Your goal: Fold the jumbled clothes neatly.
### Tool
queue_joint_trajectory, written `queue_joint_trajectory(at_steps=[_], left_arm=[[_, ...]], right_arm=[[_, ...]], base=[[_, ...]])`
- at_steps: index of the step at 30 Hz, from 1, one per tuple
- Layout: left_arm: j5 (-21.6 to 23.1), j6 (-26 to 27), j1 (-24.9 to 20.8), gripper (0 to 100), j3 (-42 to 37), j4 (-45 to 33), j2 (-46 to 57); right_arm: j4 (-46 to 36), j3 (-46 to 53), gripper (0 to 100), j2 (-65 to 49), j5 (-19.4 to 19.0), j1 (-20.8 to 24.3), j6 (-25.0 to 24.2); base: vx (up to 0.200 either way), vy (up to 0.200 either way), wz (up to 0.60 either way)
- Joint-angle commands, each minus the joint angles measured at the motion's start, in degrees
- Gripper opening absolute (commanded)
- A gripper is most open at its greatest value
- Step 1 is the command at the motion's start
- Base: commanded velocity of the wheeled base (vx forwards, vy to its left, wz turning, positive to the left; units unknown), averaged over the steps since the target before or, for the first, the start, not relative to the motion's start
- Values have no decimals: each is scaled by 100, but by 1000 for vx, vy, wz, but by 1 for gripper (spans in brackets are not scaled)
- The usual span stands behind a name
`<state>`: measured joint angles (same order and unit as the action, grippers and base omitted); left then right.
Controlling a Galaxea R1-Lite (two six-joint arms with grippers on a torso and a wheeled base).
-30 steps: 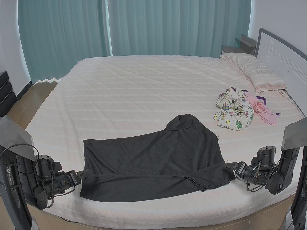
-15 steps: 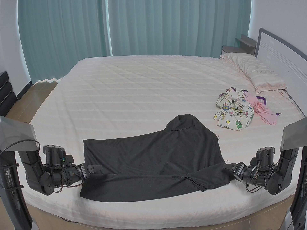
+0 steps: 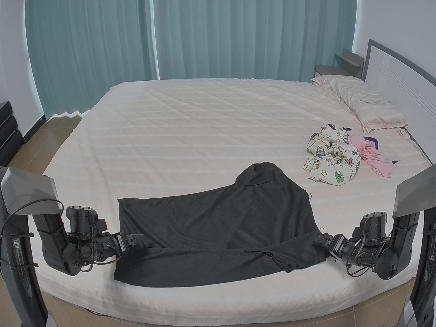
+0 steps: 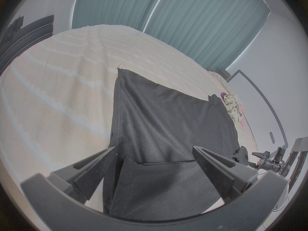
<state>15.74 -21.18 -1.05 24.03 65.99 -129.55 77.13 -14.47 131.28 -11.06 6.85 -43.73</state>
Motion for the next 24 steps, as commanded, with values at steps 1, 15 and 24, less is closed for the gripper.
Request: queue_joint_trajectory(at_steps=[1,15,24], left_arm=[[26,-1,-9,100,-12,46,-132],[-1,78,43,0,32,63,-352],[17,193,70,0,-126,63,-343]], right_arm=[[4,6,100,38,-2,18,5],[13,6,100,12,-2,27,5],[65,-3,100,-41,16,18,5]], base=[[0,0,0],[0,0,0],[0,0,0]])
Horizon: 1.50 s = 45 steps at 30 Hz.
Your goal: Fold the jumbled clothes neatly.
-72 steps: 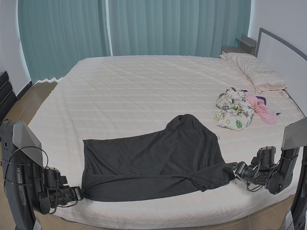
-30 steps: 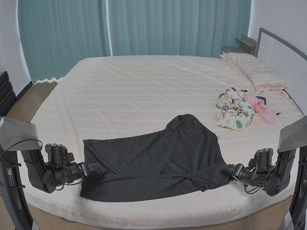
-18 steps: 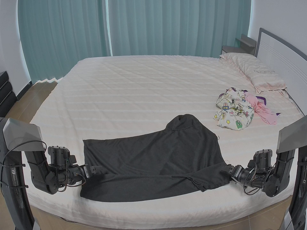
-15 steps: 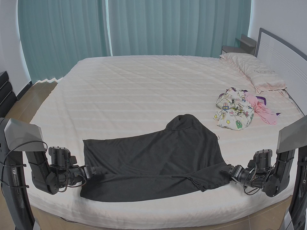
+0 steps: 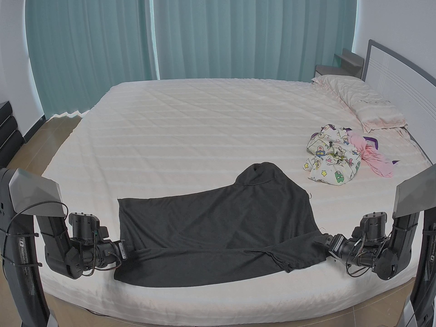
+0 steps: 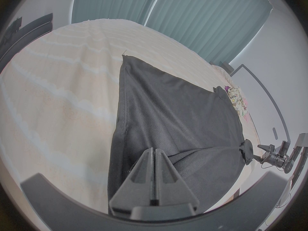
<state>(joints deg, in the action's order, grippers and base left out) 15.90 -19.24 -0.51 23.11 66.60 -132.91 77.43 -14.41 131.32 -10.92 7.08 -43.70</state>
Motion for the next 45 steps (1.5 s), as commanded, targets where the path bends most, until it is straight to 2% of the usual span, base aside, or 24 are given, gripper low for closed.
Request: queue_joint_trajectory(at_steps=[1,7,17,20,24,28,30,33,34,35,36,44,45], left_arm=[[10,-10,25,0,-44,2,2],[10,-63,113,0,-193,99,231],[-8,-159,253,0,-290,196,547],[-8,-159,253,0,-290,196,538],[1,-159,245,0,-290,196,530],[1,-168,245,0,-290,196,530],[1,-168,245,0,-316,196,530],[1,-168,245,0,-325,196,530],[1,-168,245,0,-325,196,530],[1,-168,245,0,-325,196,503],[1,-168,245,0,-325,196,495],[19,-168,245,0,-325,196,486],[10,-168,245,0,-325,196,486]], right_arm=[[105,8,100,-80,11,-5,11],[360,-44,100,-106,-6,-23,72],[272,-484,100,-45,-33,-58,1285],[246,-554,100,-98,-33,-84,1452],[-18,-554,100,-326,-103,-102,1523],[-334,-879,100,-256,-490,-137,1540],[-519,-1064,100,-89,-560,-75,1602],[-703,-1336,100,157,-560,-40,2120],[-703,-1336,100,157,-560,-40,2120],[-853,-1521,100,342,-586,-84,2639],[-897,-1600,100,377,-586,-84,2736],[-1363,-2119,100,491,-648,-111,2885],[-1442,-2207,100,535,-762,-111,2903]], base=[[0,0,0],[0,0,0],[0,0,0],[0,0,0],[0,0,0],[0,0,0],[0,0,0],[0,0,0],[0,0,0],[0,0,0],[0,0,0],[0,0,0],[0,0,0]])
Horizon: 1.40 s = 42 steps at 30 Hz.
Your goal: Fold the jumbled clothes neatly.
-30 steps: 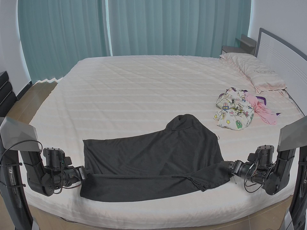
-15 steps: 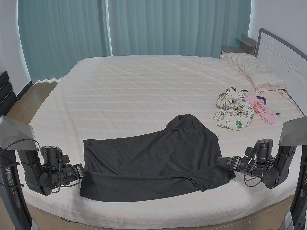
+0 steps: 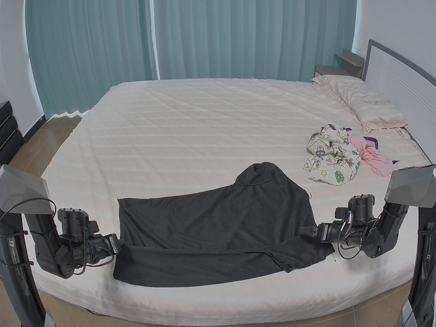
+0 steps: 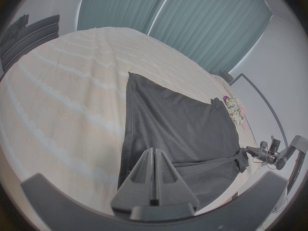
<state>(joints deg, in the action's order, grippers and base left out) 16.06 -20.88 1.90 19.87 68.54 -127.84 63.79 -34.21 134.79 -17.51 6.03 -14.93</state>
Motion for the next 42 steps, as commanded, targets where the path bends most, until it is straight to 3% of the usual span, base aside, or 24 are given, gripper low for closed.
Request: queue_joint_trajectory(at_steps=[1,8,9,21,26,42], left_arm=[[3,-4,3,0,8,2,-21],[3,-4,3,0,8,2,-30],[3,-4,3,0,8,2,-30],[-6,-4,3,0,-71,2,49],[-15,14,-6,0,-308,2,365],[-50,313,3,0,-1152,-16,1332]], right_arm=[[-78,-236,100,205,-209,-6,26],[-86,-139,100,179,-359,-41,17],[-95,-130,0,188,-368,-59,17],[-16,-130,0,144,-447,-120,-106],[54,63,0,-190,-499,-138,-344],[529,714,0,-788,-614,-234,-379]], base=[[0,0,0],[0,0,0],[0,0,0],[0,0,0],[0,0,0],[0,0,0]])
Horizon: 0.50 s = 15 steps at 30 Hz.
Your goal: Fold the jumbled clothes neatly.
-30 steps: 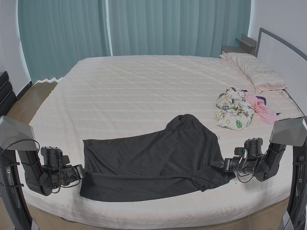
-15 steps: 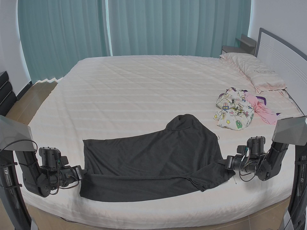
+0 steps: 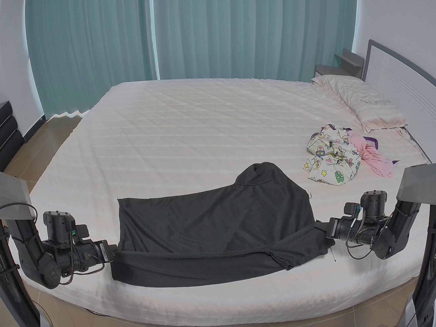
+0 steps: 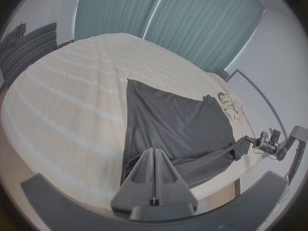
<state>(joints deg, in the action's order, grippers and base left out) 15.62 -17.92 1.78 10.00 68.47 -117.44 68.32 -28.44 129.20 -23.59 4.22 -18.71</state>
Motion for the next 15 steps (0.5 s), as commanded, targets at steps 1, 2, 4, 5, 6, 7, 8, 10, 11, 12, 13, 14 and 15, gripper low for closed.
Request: queue_joint_trajectory(at_steps=[1,2,4,5,6,7,8,10,11,12,13,14,15], left_arm=[[3,25,24,0,-261,8,345],[3,25,24,0,-288,8,363],[3,69,42,0,-455,17,494],[20,87,42,0,-560,17,556],[20,105,42,0,-613,17,591],[29,148,42,0,-745,17,661],[38,219,42,0,-850,17,714],[38,263,42,0,-973,17,758],[38,280,42,0,-982,-36,776],[38,272,42,0,-982,-54,776],[38,245,42,0,-982,-62,767],[38,228,42,0,-982,-62,758],[38,219,42,0,-982,-71,749]], right_arm=[[129,172,0,-246,-5,-61,-1],[147,199,0,-246,-5,-61,-1],[270,330,0,-272,-5,-61,-1],[358,401,0,-272,-5,-61,-1],[402,427,0,-281,-5,-70,-1],[560,515,0,-290,-14,-79,-18],[727,620,0,-307,-23,-88,-71],[938,743,0,-307,-76,-88,-177],[1079,814,0,-307,-111,-97,-229],[1193,875,0,-307,-120,-97,-264],[1281,928,0,-307,-120,-105,-282],[1377,998,0,-316,-120,-105,-291],[1413,1025,0,-316,-120,-105,-300]], base=[[0,0,0],[0,0,0],[0,0,0],[0,0,0],[0,0,0],[0,0,0],[0,0,0],[0,0,0],[0,0,0],[0,0,0],[0,0,0],[0,0,0],[0,0,0]])
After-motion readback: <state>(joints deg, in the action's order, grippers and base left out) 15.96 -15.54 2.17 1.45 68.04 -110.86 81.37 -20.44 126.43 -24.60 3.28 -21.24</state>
